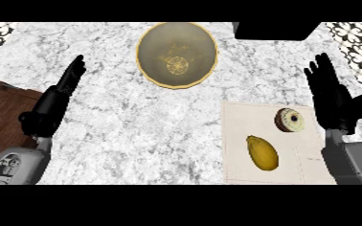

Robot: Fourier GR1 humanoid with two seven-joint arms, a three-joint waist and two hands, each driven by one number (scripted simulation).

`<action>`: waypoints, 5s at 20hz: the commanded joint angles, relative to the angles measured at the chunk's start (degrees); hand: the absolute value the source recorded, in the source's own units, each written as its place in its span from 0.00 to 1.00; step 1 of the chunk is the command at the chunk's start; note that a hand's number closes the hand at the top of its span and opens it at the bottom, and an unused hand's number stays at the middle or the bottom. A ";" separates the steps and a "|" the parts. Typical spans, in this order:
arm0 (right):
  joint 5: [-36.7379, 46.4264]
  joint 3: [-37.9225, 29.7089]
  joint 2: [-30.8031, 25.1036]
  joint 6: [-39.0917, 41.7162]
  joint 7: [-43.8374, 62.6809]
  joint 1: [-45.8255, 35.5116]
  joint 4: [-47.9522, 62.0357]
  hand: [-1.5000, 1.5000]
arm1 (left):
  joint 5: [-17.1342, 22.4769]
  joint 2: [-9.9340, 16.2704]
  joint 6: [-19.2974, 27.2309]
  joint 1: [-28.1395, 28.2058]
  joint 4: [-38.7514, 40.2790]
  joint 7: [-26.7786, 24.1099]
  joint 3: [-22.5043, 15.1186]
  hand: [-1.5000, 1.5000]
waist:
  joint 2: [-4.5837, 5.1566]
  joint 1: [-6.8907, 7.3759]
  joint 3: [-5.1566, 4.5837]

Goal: Pick the cupcake from the placemat and place it in the bowl

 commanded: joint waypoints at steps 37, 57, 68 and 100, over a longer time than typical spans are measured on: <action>30.72 16.55 -34.98 25.54 62.07 -0.87 -49.62 0.00 | 7.81 -4.08 5.13 0.71 -4.64 2.92 12.69 0.50 | -0.13 -0.38 1.51; 41.78 13.83 -20.19 30.34 51.23 3.37 -31.89 0.00 | 6.53 -4.58 1.39 -2.20 -5.03 6.92 16.33 0.50 | -0.08 -0.05 1.63; 49.92 7.36 -14.75 32.55 35.06 6.64 -21.97 0.00 | 4.82 -5.91 -0.17 0.48 -8.11 7.51 18.14 0.50 | -0.13 -0.10 1.63; 72.28 2.20 1.59 33.95 23.63 4.67 -4.06 0.00 | 1.63 -7.59 -4.59 -4.47 -2.86 8.17 22.18 0.50 | -0.11 -0.29 1.61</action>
